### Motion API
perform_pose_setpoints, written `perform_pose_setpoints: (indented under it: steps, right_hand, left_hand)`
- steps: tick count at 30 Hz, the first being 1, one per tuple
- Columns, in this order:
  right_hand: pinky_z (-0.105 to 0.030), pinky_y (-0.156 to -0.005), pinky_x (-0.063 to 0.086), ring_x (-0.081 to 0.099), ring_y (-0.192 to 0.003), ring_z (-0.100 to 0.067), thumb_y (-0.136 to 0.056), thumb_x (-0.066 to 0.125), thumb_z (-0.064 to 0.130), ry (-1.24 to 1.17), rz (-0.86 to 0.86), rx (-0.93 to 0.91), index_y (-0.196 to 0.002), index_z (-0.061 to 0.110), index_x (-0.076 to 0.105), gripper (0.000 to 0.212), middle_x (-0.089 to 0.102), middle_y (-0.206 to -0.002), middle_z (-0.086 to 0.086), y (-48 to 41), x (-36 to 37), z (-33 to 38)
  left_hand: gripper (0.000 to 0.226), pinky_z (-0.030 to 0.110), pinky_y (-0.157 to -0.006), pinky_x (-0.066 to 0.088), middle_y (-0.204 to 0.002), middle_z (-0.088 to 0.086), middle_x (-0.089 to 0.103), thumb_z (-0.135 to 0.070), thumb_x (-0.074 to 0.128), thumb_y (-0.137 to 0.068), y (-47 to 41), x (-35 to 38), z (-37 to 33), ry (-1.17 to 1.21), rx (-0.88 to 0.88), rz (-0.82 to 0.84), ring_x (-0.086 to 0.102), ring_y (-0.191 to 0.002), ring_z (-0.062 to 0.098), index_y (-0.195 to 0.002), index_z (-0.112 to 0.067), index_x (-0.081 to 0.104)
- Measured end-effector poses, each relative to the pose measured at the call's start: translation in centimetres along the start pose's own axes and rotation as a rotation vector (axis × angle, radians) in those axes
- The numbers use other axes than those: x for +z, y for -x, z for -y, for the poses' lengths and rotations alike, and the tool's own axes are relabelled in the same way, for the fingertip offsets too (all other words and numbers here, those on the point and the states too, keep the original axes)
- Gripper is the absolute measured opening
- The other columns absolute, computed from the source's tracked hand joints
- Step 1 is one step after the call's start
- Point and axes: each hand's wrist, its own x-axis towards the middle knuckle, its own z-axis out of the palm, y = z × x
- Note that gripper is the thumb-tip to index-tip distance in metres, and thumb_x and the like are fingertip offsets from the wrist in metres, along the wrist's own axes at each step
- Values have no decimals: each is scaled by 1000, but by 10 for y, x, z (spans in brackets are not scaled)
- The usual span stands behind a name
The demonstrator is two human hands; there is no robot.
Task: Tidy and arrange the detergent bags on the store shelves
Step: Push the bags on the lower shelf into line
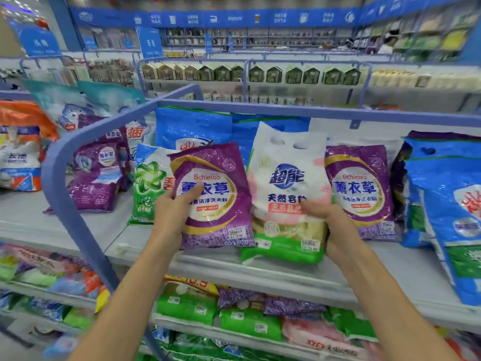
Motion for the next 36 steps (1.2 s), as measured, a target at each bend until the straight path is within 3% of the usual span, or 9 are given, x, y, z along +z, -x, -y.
perform_pose_setpoints:
  steps: [6,9,12,16,18,23,29,34,36]
  right_hand:
    - [-47,-74,64,77,-92,-30,-64,74,-5,-55,-58,-222,-131,14,59,72,77,-110,-10,29,-30,24]
    - [-44,-71,64,77,-89,-27,-64,73,-5,-88,-101,-266,-126,15,61,66,78,-109,-10,48,-43,24]
    - [-41,-70,63,77,-92,-29,-67,74,-6,-86,-115,-301,-126,11,63,63,77,-111,-11,64,-53,24]
    - [-39,-71,62,76,-92,-30,-66,76,-4,-82,-120,-341,-130,5,62,66,77,-110,-14,79,-54,22]
    - [-40,-73,61,75,-93,-31,-61,82,-1,-69,-107,-367,-134,-1,59,76,75,-115,-19,86,-53,22]
    - [-40,-70,62,77,-86,-30,-51,88,10,-43,-88,-402,-124,-2,62,78,78,-104,-16,107,-47,21]
    - [-44,-78,64,77,-90,-30,-62,85,10,10,-186,-465,-103,10,69,45,79,-102,-13,138,-38,14]
    - [-40,-81,63,76,-93,-26,-89,73,10,47,-242,-517,-104,15,70,16,79,-102,-8,171,-44,16]
    - [-35,-73,63,77,-86,-24,-93,69,8,21,-232,-472,-99,15,71,9,80,-96,-8,185,-57,19]
  left_hand:
    - [35,25,-61,54,-113,7,73,-33,64,-100,-8,34,0,-78,93,-49,73,-82,12,-128,-14,55]
    - [71,47,-107,46,-155,14,38,-40,60,-100,3,56,9,-466,282,-64,47,-136,29,-156,-10,27]
    - [86,49,-125,16,-162,10,28,-71,49,-92,36,74,9,-719,539,15,18,-153,29,-153,-12,39]
    - [68,33,-103,46,-128,-13,65,-68,58,-85,88,96,-6,-368,294,587,59,-125,13,-140,-27,55]
    - [48,37,-93,58,-107,-12,77,-56,69,-85,95,108,-10,-231,198,714,73,-103,14,-123,-28,64]
    - [30,45,-89,61,-102,3,80,-38,70,-93,96,114,-21,-75,147,733,77,-93,22,-113,-15,72]
    - [31,30,-55,57,-89,13,79,-43,68,-95,126,109,-25,21,186,649,76,-73,25,-95,-13,75]
    - [32,39,-62,62,-84,11,79,-44,65,-96,168,113,-29,127,128,503,77,-74,28,-81,-18,74]
    - [35,51,-79,63,-95,12,79,-49,59,-99,186,115,-24,184,73,560,77,-88,34,-91,-20,76]
